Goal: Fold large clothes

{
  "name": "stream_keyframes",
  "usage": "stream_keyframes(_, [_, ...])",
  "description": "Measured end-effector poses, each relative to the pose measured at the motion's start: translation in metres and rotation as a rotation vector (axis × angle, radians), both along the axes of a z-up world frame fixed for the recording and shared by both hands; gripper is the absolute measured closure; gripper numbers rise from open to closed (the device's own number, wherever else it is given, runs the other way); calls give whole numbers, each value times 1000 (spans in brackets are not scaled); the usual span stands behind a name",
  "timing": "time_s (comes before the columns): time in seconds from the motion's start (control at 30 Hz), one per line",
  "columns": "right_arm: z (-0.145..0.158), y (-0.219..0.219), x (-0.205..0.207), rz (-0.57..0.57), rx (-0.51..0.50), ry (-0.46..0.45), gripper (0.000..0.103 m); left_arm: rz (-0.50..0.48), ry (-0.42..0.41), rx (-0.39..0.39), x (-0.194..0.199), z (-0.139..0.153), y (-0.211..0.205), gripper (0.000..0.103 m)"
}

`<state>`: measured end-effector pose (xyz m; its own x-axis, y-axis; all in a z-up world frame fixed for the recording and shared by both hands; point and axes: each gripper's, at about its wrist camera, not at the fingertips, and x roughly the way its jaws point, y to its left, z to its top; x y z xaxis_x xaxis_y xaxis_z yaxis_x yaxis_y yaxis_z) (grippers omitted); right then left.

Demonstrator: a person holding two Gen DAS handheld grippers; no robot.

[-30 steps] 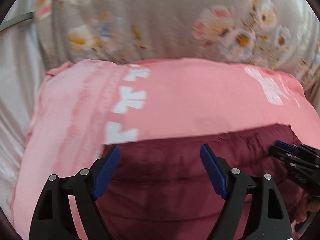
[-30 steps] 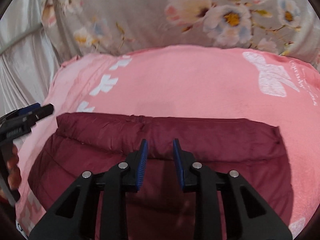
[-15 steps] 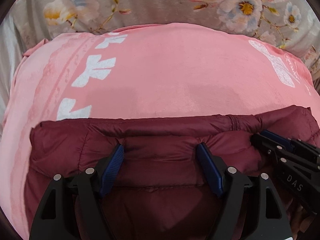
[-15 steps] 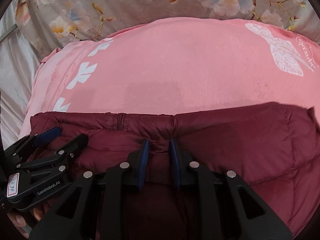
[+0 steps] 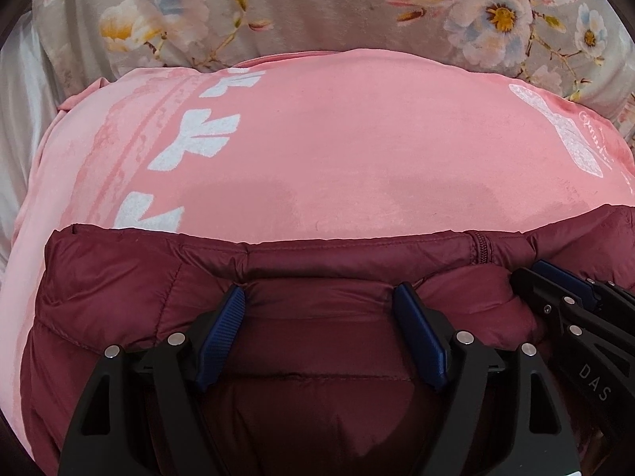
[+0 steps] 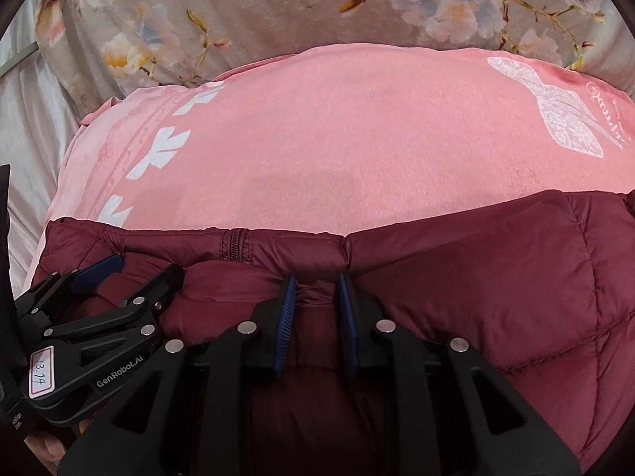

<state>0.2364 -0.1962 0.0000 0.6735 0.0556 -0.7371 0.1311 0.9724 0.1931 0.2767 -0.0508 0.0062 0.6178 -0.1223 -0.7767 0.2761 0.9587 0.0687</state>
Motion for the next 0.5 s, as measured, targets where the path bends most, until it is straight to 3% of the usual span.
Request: stream_keyframes(0.5, [3, -4, -1, 3, 35, -21, 81, 4, -7, 10, 1, -1, 0, 25])
